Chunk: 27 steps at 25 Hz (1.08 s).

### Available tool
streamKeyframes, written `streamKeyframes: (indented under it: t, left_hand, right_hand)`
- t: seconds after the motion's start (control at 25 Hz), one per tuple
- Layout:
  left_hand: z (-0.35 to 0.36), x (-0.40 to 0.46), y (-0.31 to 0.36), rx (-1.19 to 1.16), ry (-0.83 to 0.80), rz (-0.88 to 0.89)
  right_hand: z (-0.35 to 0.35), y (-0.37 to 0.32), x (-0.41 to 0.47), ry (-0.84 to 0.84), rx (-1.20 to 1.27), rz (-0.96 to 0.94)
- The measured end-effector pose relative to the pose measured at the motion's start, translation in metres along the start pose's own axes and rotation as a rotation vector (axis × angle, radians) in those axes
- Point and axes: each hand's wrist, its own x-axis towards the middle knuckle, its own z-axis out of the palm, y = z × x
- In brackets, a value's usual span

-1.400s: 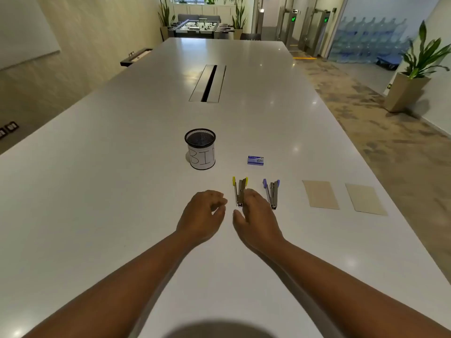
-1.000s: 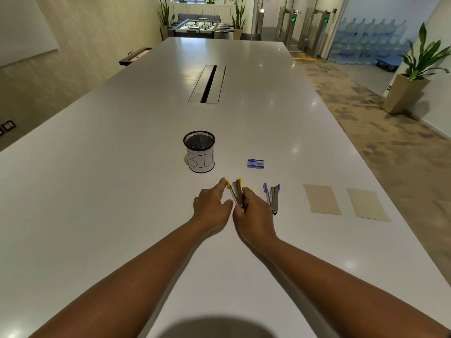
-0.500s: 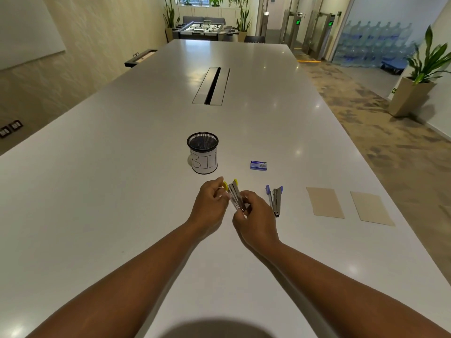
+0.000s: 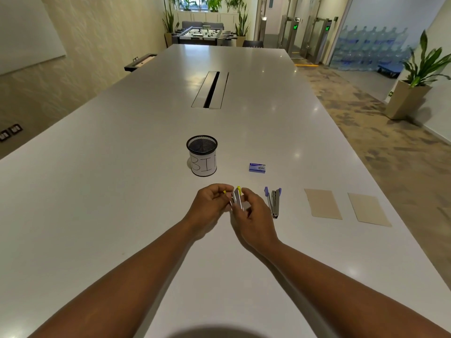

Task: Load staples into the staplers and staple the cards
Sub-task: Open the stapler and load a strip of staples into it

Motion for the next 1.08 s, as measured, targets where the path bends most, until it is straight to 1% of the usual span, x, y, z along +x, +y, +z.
streamKeyframes:
  t: [0.12, 0.24, 0.32, 0.44, 0.52, 0.6, 0.68, 0.84, 1.08]
  left_hand:
    - [0.003, -0.001, 0.0, 0.016, -0.059, -0.019]
    - [0.01, -0.002, -0.003, 0.08, 0.004, -0.003]
    - [0.016, -0.003, -0.004, 0.199, 0.03, 0.024]
    - [0.027, -0.006, -0.006, 0.457, 0.045, 0.105]
    - [0.032, -0.011, -0.007, 0.621, 0.105, 0.171]
    - [0.035, -0.017, -0.006, 0.747, 0.183, 0.199]
    - [0.038, -0.019, -0.006, 0.801, 0.228, 0.196]
    - [0.04, -0.018, -0.007, 0.875, 0.255, 0.22]
    - [0.041, -0.021, -0.007, 0.932, 0.242, 0.224]
  right_hand:
    - [-0.001, -0.002, 0.002, 0.006, 0.024, 0.044]
    - [0.0, -0.001, 0.003, 0.017, 0.0, 0.008]
    - [0.002, 0.001, 0.003, 0.027, 0.027, 0.02]
    - [0.001, 0.004, 0.0, 0.055, 0.071, 0.028]
    - [0.0, 0.002, 0.0, 0.031, 0.07, 0.038]
    - [0.0, 0.001, 0.002, -0.019, 0.021, 0.041]
    - [0.001, 0.002, 0.002, -0.05, -0.022, 0.037]
    - [0.004, 0.003, -0.002, -0.008, -0.06, 0.004]
    - [0.003, -0.002, -0.007, 0.028, -0.02, -0.059]
